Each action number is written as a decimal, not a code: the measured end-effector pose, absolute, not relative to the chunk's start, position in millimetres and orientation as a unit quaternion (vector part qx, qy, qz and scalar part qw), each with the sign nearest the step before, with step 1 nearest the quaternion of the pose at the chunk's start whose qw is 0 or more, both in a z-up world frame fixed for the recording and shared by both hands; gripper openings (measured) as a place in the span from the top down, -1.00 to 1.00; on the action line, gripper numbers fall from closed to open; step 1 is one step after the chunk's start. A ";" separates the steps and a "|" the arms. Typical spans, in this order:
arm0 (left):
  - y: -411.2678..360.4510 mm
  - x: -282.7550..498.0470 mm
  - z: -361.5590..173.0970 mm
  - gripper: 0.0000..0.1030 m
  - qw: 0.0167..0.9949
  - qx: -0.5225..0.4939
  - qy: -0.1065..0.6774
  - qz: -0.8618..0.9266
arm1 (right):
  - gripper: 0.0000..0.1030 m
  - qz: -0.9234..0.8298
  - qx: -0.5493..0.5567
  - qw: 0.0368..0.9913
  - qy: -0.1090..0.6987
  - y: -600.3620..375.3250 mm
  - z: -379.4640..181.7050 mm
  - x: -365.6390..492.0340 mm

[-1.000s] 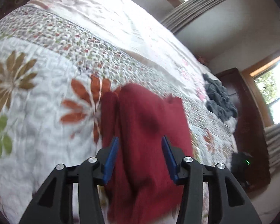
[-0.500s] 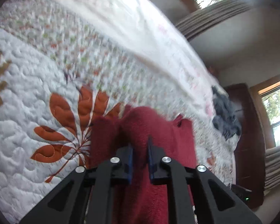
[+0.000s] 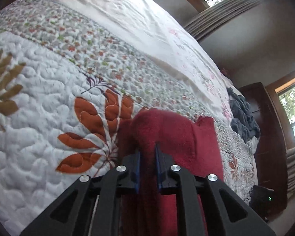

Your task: Fold small clothes

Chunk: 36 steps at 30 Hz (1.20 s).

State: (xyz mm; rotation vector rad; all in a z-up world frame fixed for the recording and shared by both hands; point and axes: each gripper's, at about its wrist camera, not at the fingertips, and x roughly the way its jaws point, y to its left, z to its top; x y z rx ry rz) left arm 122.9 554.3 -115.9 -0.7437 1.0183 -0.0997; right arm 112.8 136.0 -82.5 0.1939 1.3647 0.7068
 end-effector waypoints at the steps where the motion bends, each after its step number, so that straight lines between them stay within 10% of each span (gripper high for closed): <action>1: 555.7 115.9 -105.5 0.72 0.810 -0.344 0.472 -0.044 | -0.07 0.321 0.090 0.716 0.614 134.7 -80.2 111.4; 9: 515.5 55.2 -44.4 0.68 0.832 -0.320 0.444 -0.085 | -0.07 0.326 0.109 0.714 0.610 128.5 -73.9 97.4; 25: 492.5 52.6 -105.6 0.84 0.794 -0.284 0.530 -0.088 | -0.07 0.313 0.113 0.710 0.621 123.1 -83.7 91.9; 28: 506.1 53.7 -93.0 0.27 0.788 -0.329 0.509 -0.109 | -0.08 0.325 0.123 0.713 0.609 117.7 -74.0 96.8; 30: 516.8 58.1 -85.0 -0.47 0.796 -0.330 0.500 -0.090 | -0.11 0.327 0.130 0.715 0.604 114.2 -70.4 103.3; 36: 540.5 85.2 -123.6 -0.45 0.757 -0.365 0.535 -0.087 | -0.18 0.338 0.178 0.706 0.597 107.0 -73.6 128.9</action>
